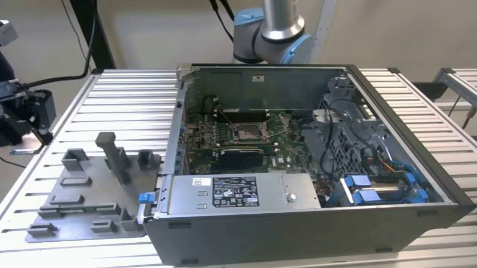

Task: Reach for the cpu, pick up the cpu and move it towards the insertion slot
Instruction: 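Pick up the cpu and move it towards the insertion slot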

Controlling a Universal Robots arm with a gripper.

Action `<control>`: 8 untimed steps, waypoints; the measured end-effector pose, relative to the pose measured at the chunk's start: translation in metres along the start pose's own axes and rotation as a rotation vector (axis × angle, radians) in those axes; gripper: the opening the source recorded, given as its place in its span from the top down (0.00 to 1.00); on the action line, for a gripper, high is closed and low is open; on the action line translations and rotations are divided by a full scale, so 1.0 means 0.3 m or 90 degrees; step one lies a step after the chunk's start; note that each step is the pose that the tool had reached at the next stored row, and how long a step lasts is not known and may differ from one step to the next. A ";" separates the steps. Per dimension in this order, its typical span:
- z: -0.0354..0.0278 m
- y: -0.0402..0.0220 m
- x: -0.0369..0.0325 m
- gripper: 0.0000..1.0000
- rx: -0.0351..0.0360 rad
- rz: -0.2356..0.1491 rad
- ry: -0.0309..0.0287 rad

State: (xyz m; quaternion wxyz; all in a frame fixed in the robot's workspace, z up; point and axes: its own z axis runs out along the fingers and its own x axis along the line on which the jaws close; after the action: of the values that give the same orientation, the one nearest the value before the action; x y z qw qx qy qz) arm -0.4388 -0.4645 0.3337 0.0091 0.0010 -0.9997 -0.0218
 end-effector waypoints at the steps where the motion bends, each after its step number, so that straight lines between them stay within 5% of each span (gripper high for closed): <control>1: -0.013 0.001 0.000 1.00 -0.0002 0.000 0.0001; 8: -0.105 0.004 0.000 1.00 -0.0007 0.000 0.0001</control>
State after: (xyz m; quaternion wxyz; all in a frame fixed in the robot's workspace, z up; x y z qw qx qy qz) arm -0.4382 -0.4645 0.3651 0.0091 0.0010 -0.9997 -0.0224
